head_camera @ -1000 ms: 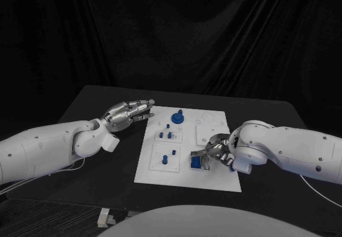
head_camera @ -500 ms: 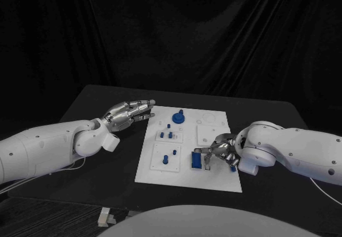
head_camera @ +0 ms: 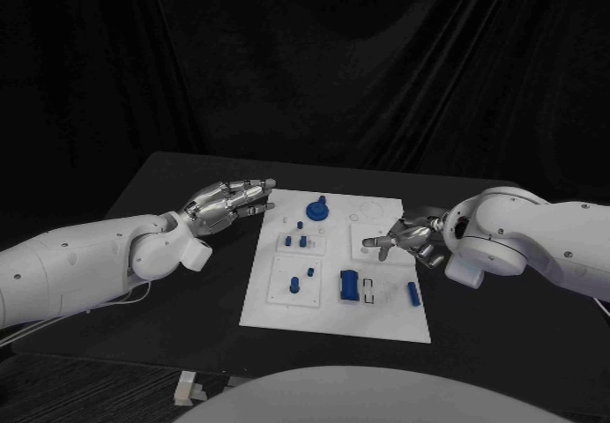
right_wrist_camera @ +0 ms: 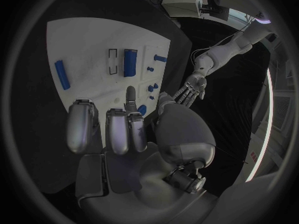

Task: Assemble the parts on the task board

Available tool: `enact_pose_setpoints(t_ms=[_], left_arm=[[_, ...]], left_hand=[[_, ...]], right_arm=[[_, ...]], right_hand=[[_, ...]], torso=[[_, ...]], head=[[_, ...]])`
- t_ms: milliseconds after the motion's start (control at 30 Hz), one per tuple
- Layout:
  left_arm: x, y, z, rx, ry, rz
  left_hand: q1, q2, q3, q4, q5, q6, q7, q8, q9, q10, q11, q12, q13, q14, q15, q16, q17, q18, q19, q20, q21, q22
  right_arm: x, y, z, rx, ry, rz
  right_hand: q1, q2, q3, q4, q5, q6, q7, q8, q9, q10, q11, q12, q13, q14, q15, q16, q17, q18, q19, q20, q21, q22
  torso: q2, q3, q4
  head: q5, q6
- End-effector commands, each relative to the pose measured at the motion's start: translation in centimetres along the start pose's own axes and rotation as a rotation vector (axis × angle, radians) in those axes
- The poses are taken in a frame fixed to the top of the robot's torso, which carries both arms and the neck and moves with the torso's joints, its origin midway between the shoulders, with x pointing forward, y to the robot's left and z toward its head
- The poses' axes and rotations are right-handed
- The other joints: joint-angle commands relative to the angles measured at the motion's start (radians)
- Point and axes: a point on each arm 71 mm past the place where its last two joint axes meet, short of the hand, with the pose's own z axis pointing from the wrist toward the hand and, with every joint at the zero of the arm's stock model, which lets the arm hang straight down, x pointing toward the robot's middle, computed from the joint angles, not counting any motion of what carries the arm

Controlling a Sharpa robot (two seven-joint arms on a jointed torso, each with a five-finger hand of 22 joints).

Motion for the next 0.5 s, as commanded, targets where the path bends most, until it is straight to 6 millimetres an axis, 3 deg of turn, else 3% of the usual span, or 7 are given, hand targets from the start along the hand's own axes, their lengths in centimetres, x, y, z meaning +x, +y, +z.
enact_pose_setpoints(t_ms=[33, 267, 500], left_arm=[[0.2, 0.0, 0.1, 0.01, 0.009, -0.013], [0.2, 0.0, 0.2, 0.008, 0.011, -0.014], [0.2, 0.1, 0.2, 0.007, 0.01, -0.014]], left_hand=[[-0.002, 0.007, 0.0, 0.007, 0.007, 0.004, 0.007, 0.007, 0.002, 0.002, 0.005, 0.007, 0.001, 0.002, 0.01, 0.006, 0.001, 0.019, 0.002, 0.004, 0.007, 0.001], [-0.002, 0.007, 0.0, 0.007, 0.007, 0.004, 0.007, 0.007, 0.002, 0.002, 0.005, 0.007, 0.001, 0.002, 0.01, 0.006, 0.001, 0.019, 0.002, 0.004, 0.007, 0.001], [-0.003, 0.006, 0.0, 0.008, 0.008, 0.005, 0.008, 0.007, 0.002, 0.003, 0.006, 0.008, 0.002, 0.002, 0.011, 0.007, 0.001, 0.02, 0.003, 0.004, 0.007, 0.002]], right_arm=[[-0.6, -0.6, -0.1, 0.042, -0.009, -0.136], [-1.2, -2.6, 0.2, 0.135, -0.009, -0.325], [-0.8, -4.0, 0.6, 0.182, 0.002, -0.386]], right_hand=[[0.035, 0.01, 0.003, -0.019, 0.04, 0.002, 0.001, -0.007, -0.012, 0.105, -0.002, 0.004, 0.263, 0.061, -0.004, -0.008, 0.012, 0.012, 0.026, -0.006, 0.004, 0.185], [0.086, 0.021, 0.019, -0.054, 0.073, 0.025, -0.002, -0.01, -0.03, 0.105, -0.004, 0.004, 0.263, 0.063, -0.005, -0.003, 0.02, 0.01, 0.03, -0.006, 0.016, 0.189], [0.075, 0.026, 0.015, -0.052, 0.058, 0.082, -0.02, 0.02, -0.018, 0.105, -0.018, 0.004, 0.263, 0.066, -0.016, 0.006, 0.03, 0.008, 0.034, -0.014, 0.027, 0.192]], torso=[[0.0, 0.0001, 0.0007], [0.0, -0.0003, -0.0006], [0.001, -0.0005, 0.0008]], head=[[-0.004, 0.0], [-0.004, 0.0], [-0.011, 0.0]])
